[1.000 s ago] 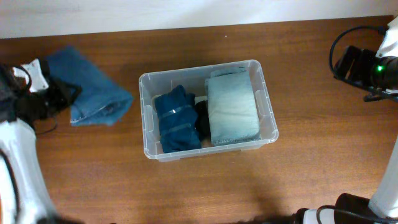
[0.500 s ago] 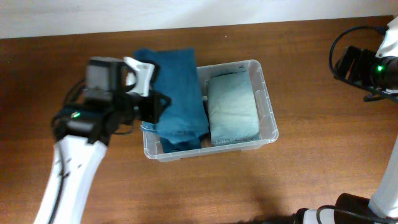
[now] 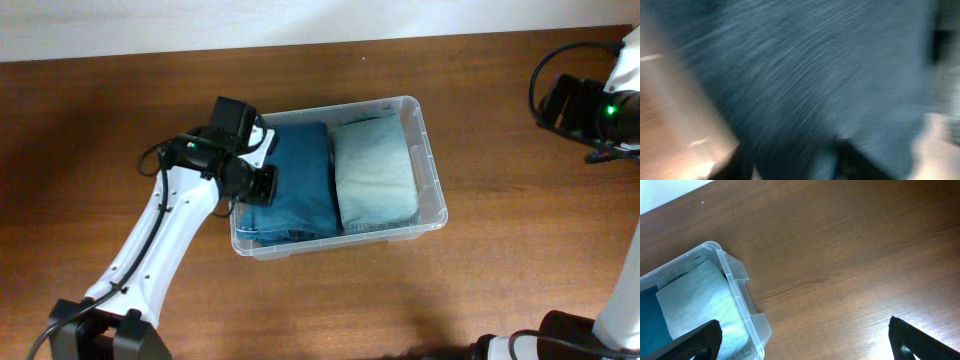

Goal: Pack container
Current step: 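Place the dark-blue jeans over the left side of the container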

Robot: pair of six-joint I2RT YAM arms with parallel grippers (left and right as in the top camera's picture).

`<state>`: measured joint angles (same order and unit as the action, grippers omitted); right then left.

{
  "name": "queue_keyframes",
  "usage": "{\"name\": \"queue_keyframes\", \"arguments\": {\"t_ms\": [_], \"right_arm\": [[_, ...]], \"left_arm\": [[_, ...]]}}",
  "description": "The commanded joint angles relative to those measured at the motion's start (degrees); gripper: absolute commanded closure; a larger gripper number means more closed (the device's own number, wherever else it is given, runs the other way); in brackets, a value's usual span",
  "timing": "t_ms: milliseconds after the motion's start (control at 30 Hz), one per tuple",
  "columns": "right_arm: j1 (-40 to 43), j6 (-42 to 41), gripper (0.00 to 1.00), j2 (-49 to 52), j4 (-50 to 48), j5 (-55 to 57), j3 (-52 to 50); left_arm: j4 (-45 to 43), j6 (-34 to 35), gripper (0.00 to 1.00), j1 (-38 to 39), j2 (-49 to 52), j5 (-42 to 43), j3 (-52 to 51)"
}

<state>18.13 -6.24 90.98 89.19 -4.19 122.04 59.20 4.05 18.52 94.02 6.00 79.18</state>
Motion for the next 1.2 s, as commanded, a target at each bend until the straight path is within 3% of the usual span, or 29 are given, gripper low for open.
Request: {"name": "queue_keyframes", "arguments": {"t_ms": [0,200,233,300,333,367,433,733,900,1067,1167], "right_arm": [[0.22,-0.02,0.01,0.37,0.0,-0.35,0.02],[0.22,0.0,0.01,0.37,0.0,-0.35,0.02],[0.22,0.0,0.01,0.37,0.0,-0.35,0.02],[0.22,-0.02,0.01,0.37,0.0,-0.35,0.02],[0.22,0.0,0.01,0.37,0.0,-0.35,0.02],[0.22,0.0,0.01,0.37,0.0,-0.35,0.02],[0.22,-0.02,0.01,0.37,0.0,-0.35,0.02],[0.22,-0.02,0.01,0.42,0.0,-0.35,0.02],[0.22,0.02,0.01,0.42,0.2,-1.2,0.0],[0.2,0.26,0.01,0.42,0.2,-2.03,0.02],[-1.36,4.81,0.02,0.35,0.02,-6.58,0.02]], "left_arm": [[0.9,-0.72,0.01,-0.74,-1.9,-17.55,2.14],[-1.75,-0.7,0.01,-0.74,-5.42,-20.76,8.35],[-4.0,-0.7,0.09,-0.7,-6.32,-19.69,8.74],[-5.57,-0.7,0.46,-0.68,-6.45,-18.38,8.72],[-5.92,-0.7,0.71,-0.68,-6.12,-17.25,8.68],[-6.08,-0.7,0.85,-0.68,-5.6,-15.39,8.66],[-5.99,-0.7,0.98,-0.68,-3.89,-11.89,8.57],[-5.99,-0.68,0.99,-0.68,11.04,-0.87,4.17],[-5.6,-0.7,0.99,-0.83,18.6,-1.73,3.74],[-2.32,-0.7,1.0,-1.46,15.13,-9.55,7.58],[0.5,-0.7,0.99,-2.21,9.49,-13.25,11.93]]}}
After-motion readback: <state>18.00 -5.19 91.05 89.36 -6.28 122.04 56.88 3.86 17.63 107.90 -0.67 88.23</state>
